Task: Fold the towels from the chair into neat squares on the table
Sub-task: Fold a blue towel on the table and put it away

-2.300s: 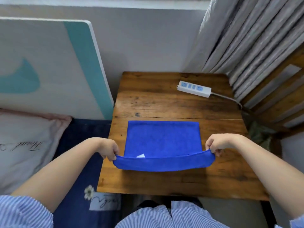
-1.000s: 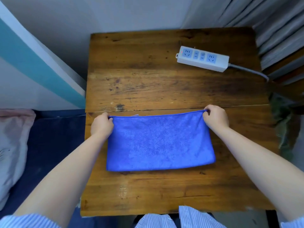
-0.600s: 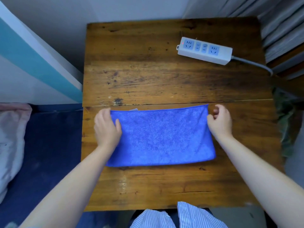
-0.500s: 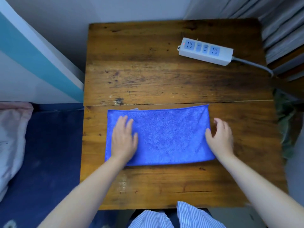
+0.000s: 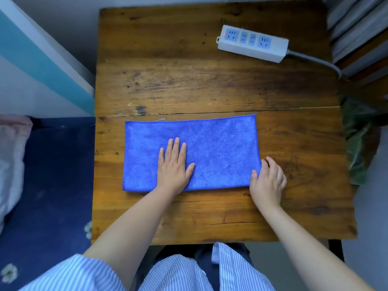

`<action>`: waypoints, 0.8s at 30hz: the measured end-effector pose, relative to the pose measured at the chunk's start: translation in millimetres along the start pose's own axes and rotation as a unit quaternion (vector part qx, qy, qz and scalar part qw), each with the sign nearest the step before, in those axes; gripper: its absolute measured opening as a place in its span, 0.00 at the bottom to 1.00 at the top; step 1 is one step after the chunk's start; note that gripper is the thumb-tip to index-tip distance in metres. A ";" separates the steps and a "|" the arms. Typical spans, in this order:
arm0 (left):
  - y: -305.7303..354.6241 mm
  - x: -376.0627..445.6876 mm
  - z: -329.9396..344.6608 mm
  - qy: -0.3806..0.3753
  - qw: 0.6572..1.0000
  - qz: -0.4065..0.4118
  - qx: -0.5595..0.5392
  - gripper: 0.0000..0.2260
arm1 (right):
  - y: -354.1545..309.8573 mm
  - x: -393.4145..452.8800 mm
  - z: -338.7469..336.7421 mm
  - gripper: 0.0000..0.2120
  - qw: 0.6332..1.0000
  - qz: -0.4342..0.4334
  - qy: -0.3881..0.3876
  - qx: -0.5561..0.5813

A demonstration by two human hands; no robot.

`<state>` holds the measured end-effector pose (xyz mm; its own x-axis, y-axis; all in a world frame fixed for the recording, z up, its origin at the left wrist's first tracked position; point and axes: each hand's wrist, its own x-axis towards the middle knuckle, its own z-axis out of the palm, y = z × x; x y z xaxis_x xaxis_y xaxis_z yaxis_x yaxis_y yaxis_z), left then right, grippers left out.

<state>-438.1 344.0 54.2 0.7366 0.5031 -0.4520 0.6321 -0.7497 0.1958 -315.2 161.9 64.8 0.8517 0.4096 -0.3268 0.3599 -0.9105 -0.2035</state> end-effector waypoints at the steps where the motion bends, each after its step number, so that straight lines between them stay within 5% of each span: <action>1: 1.3 0.1 -0.3 0.002 1.000 0.000 -0.007 0.41 | 0.1 -1.0 0.6 0.26 1.000 0.011 0.003 0.021; 10: 1.7 16.1 -4.7 0.010 1.000 -0.006 0.028 0.36 | -19.6 7.1 -4.9 0.14 0.985 0.110 0.008 0.130; 15: 1.9 18.4 -5.9 0.010 0.999 -0.006 0.032 0.28 | -22.4 12.4 -9.8 0.13 0.978 0.085 0.012 0.192; 20: -17.9 12.7 -11.7 0.001 0.999 0.039 0.018 0.39 | -36.7 8.1 -37.0 0.12 0.938 0.079 -0.011 0.336; 24: -56.0 -10.3 -19.8 0.070 0.997 0.029 0.025 0.26 | -87.5 -2.1 -61.5 0.07 0.915 -0.004 -0.014 0.403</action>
<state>-476.4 389.3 65.2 0.8004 0.5099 -0.3152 0.5767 -0.7986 0.1724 -325.0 237.2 140.0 0.8358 0.4284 -0.3435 -0.0416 -0.5744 -0.8175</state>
